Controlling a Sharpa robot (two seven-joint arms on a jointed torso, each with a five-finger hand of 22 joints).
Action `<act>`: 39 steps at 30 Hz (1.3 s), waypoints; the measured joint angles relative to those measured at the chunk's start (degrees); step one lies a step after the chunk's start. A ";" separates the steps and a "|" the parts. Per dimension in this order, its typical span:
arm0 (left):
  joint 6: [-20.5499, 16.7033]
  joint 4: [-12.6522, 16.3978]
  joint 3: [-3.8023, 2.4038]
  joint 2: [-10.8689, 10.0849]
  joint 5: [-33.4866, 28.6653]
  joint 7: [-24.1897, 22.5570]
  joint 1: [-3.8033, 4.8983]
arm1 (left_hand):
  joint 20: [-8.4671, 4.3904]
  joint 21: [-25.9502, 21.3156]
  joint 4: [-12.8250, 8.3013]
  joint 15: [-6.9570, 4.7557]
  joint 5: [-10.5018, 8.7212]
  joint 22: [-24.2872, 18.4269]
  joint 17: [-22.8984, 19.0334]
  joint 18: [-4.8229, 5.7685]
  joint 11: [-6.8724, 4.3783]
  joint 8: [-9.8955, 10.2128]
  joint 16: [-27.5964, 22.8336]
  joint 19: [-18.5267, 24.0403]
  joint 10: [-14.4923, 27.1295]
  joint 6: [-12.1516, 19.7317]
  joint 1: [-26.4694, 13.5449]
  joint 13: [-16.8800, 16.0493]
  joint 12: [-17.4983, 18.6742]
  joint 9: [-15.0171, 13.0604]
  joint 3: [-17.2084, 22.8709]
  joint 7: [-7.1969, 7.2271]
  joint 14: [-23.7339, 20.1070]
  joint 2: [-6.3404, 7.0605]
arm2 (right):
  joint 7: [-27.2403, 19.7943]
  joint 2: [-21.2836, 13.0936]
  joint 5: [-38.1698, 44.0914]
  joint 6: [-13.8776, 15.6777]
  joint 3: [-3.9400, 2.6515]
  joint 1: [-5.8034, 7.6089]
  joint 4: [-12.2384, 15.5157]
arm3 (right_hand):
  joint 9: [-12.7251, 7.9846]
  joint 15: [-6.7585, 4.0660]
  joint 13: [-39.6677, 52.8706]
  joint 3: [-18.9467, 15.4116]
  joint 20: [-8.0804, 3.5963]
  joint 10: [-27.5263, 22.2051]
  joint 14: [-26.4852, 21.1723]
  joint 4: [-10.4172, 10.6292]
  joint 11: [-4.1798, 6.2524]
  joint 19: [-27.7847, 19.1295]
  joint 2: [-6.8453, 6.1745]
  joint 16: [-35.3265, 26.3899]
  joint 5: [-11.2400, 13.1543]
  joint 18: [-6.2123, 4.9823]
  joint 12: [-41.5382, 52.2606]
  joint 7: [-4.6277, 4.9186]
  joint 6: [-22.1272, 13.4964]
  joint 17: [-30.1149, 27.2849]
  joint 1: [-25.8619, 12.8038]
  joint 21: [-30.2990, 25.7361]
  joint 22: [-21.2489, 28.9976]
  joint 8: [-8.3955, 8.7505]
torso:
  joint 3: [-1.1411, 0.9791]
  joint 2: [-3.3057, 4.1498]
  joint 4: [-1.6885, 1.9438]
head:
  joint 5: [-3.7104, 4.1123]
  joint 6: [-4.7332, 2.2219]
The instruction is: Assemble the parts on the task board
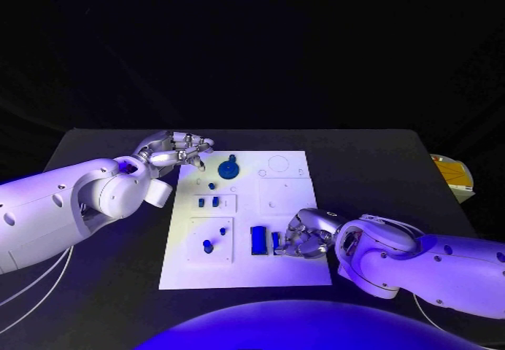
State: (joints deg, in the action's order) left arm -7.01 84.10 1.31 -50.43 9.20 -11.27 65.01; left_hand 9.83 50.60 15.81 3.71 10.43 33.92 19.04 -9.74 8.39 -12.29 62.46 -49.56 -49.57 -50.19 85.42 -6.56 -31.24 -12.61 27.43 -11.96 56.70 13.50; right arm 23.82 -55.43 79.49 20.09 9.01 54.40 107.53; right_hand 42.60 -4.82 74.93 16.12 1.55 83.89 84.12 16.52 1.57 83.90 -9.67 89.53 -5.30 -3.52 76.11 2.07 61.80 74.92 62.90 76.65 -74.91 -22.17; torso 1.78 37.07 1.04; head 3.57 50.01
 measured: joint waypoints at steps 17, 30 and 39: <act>-0.04 -0.11 0.00 -0.04 -0.03 -0.06 -0.45 | 0.00 0.00 0.16 0.00 0.00 0.00 -0.01 0.00 0.00 0.00 0.00 0.00 0.00 0.00 0.00 -0.01 0.00 -0.01 -0.16 0.00 0.00 0.00 | -6.11 -2.38 -5.78 4.57 -0.22 2.66 1.15 | -1.07 0.13 -0.01 -2.37 0.00 -0.02 -0.13 -0.01 -0.56 0.00 1.46 -0.23 -1.42 0.00 -2.23 1.59 -3.24 0.00 1.33 -3.90 -0.03 1.86 | 0.18 -0.35 -0.14 | 0.01 -0.36; -1.04 -1.94 0.01 1.26 -2.75 -4.08 -2.05 | 1.14 -8.66 0.57 1.30 -0.25 -4.93 -3.03 0.00 -0.19 0.00 -9.11 2.62 -0.86 0.52 -2.31 1.37 1.64 -0.57 -3.26 0.52 -5.75 -0.79 | -24.85 0.83 -31.74 8.73 -0.30 7.65 -13.71 | -3.57 3.48 -20.53 -2.12 3.06 -19.67 -5.79 -0.34 -4.33 -14.76 2.71 -20.94 -3.13 -6.25 -40.39 5.35 -10.70 -20.39 14.53 -52.10 5.08 6.16 | 0.78 -2.11 -0.66 | 0.25 -3.19; -3.22 -8.85 -0.04 5.23 -7.48 -9.30 -3.40 | 6.17 -32.77 0.54 5.59 -0.25 -20.54 -8.86 0.00 2.20 0.66 -39.26 6.77 -2.17 2.78 -1.04 2.88 17.23 -0.13 -5.67 1.12 -11.58 -2.43 | -37.12 9.06 -54.30 6.26 -1.37 8.81 -31.55 | -13.23 10.05 -54.16 5.09 9.70 -24.82 -26.27 -0.49 -9.34 -28.31 1.10 -62.79 -1.18 -6.24 -67.34 8.74 -12.42 -49.41 16.82 -73.01 27.98 14.37 | 0.52 -3.43 -1.10 | -0.46 -7.76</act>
State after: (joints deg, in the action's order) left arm -10.23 75.25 1.27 -45.20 1.72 -20.58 61.61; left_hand 16.00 17.82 16.35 9.30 10.18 13.38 10.17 -9.74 10.59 -11.63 23.20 -42.79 -51.73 -47.41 84.38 -3.68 -14.01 -12.74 21.77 -10.85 45.12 11.07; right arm -13.29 -46.37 25.19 26.35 7.64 63.21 75.98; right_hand 29.37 5.23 20.77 21.20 11.24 59.08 57.86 16.03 -7.77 55.58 -8.57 26.75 -6.48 -9.76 8.77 10.81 49.38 25.51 79.72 3.65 -46.93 -7.81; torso 2.30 33.64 -0.05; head 3.10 42.25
